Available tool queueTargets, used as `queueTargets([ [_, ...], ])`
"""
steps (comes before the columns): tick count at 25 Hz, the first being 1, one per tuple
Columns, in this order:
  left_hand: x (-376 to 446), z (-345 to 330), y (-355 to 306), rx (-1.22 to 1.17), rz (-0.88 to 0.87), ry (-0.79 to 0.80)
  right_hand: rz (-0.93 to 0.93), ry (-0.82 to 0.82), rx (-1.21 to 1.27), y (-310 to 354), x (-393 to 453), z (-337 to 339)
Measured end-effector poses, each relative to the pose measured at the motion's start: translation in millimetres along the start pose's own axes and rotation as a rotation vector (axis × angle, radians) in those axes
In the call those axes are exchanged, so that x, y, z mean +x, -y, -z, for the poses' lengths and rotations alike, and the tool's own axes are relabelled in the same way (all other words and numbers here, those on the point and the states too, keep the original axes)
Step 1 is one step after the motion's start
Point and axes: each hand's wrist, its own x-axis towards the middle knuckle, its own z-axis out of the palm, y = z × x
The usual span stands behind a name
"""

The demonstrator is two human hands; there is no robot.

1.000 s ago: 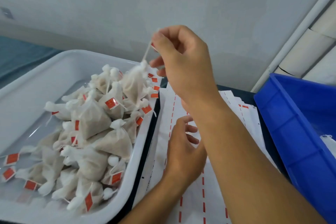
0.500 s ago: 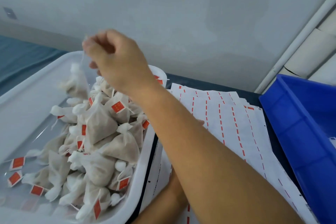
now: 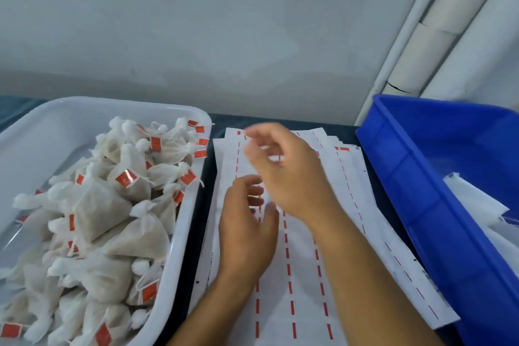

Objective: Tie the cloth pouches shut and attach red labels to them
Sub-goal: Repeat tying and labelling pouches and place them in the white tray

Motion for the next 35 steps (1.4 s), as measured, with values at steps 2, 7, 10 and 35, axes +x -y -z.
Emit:
queueTargets([
  [2,1,-2,5,0.057,-0.009,0.02,-0.169,-0.028,-0.162,-35,-17,36],
  [7,-1,-4,1,0.266,-0.074,0.161,-0.499,-0.092,-0.353,-98,-62,103],
  [10,-9,-4,-11,0.412,-0.179,0.282,-0.592,-0.079,-0.367,-113,-78,118],
  [35,-159,39,-23,0.623,-0.609,0.594,-0.803,-0.24,0.377,-107,-51,114],
])
